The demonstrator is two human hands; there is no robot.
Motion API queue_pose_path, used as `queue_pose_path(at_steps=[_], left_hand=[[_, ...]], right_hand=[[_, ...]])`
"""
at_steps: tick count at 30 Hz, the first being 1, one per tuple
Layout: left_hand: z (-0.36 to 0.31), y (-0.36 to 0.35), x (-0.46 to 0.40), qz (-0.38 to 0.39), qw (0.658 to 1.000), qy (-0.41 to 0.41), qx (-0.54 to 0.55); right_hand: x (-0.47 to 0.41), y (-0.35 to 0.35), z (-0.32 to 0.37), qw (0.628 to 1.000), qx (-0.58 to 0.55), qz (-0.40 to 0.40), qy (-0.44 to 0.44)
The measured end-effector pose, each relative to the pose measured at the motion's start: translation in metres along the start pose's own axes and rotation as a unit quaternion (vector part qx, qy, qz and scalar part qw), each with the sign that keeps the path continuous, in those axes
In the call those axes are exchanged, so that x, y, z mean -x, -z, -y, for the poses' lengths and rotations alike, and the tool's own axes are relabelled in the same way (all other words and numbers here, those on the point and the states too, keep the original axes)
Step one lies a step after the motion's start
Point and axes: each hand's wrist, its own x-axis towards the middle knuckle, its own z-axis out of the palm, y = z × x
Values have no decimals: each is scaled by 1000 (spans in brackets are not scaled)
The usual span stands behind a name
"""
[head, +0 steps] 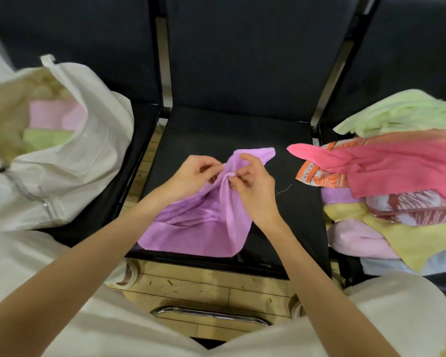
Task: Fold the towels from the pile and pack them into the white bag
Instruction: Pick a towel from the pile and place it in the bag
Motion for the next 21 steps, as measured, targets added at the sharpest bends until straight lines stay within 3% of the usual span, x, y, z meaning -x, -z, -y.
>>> queue_pose_path(at_steps=[4,8,11,15,18,21], left_hand=[[3,2,7,9,997,-53,-48],[2,3,7,6,997,-60,-41],[1,3,9,-32,998,-38,-24],[36,28,16,-120,983,73,-117],[79,55,46,-103,956,218,-169],[99,68,81,-74,939,249,-225]], right_hand=[[-14,-3,0,998,53,41,-21],[-18,-3,1,989,122,82,30],[-20,-2,0,986,156,63,18],[-18,2,-3,994,92,-39,-45],[-14,3,-8,990,70,-98,-68],[-10,2,-12,987,77,-121,-78]])
